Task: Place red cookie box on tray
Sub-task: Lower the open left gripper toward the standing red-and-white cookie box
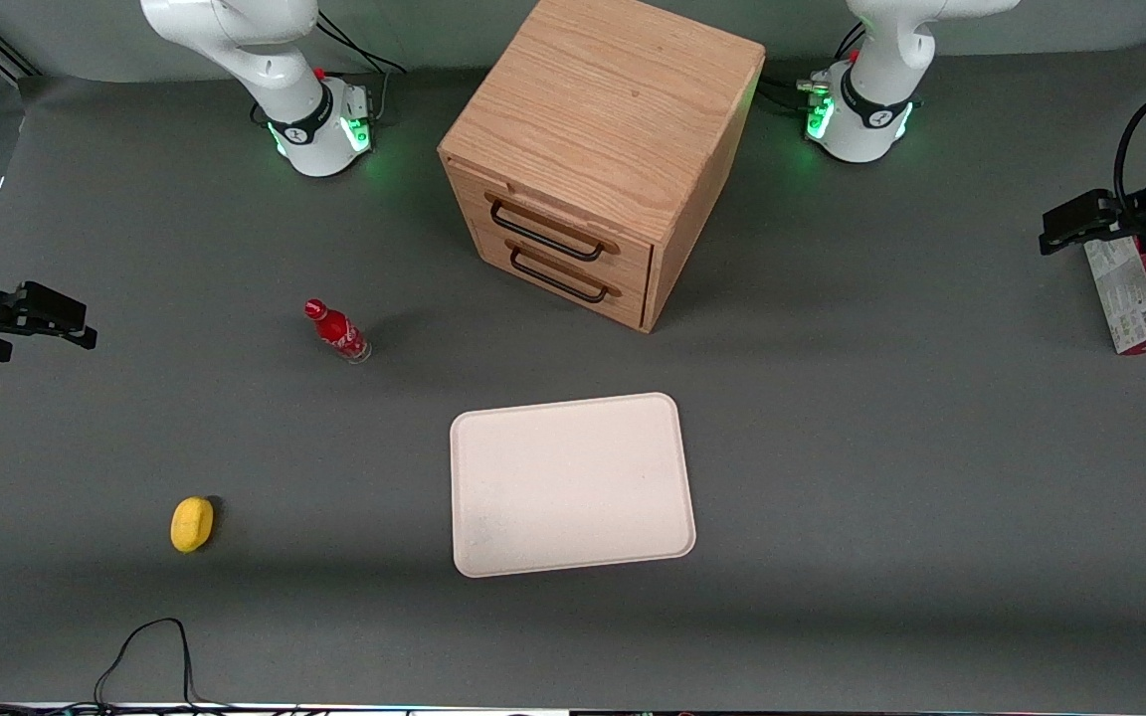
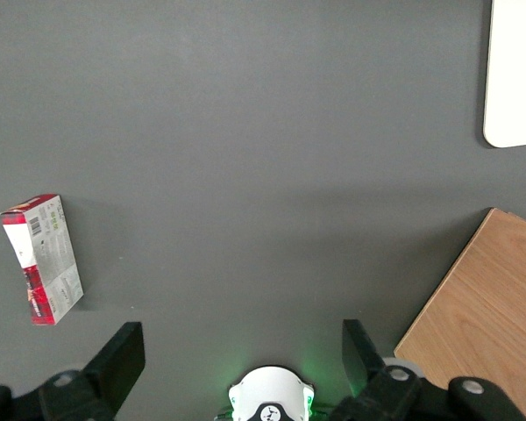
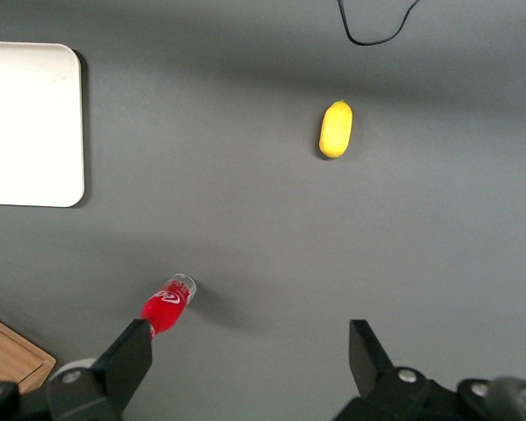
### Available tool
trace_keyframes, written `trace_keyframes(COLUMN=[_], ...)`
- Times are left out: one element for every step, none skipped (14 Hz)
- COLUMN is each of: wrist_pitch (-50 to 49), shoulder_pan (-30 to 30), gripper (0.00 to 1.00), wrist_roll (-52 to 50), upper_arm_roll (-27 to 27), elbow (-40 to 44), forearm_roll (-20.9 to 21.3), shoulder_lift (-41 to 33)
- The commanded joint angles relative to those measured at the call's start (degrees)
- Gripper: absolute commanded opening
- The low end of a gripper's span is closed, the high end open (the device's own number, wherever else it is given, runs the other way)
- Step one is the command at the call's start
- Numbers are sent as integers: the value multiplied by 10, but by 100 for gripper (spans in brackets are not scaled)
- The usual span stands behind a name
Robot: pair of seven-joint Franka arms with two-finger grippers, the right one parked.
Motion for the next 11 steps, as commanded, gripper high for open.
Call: trace_keyframes(wrist_pitch=[-4,-5,-3,-2,-2,-1,-1,-1,-5,-6,-6], shoulder_pan=[-1,1,2,3,3,5,10,19,41,61,74], gripper=[100,100,100,100,100,100,100,100,100,100,100], wrist_roll=[-7,-7,-7,-7,-7,-5,4,5,6,7,16], upper_arm_roll=[0,-1,0,1,1,1,1,2,2,2,2], elbow=[14,13,13,14,13,13,14,13,13,13,12], forearm_roll=[18,25,32,39,42,49,61,63,63,62,63], shoulder_lift=[7,7,7,7,7,8,14,14,14,14,14])
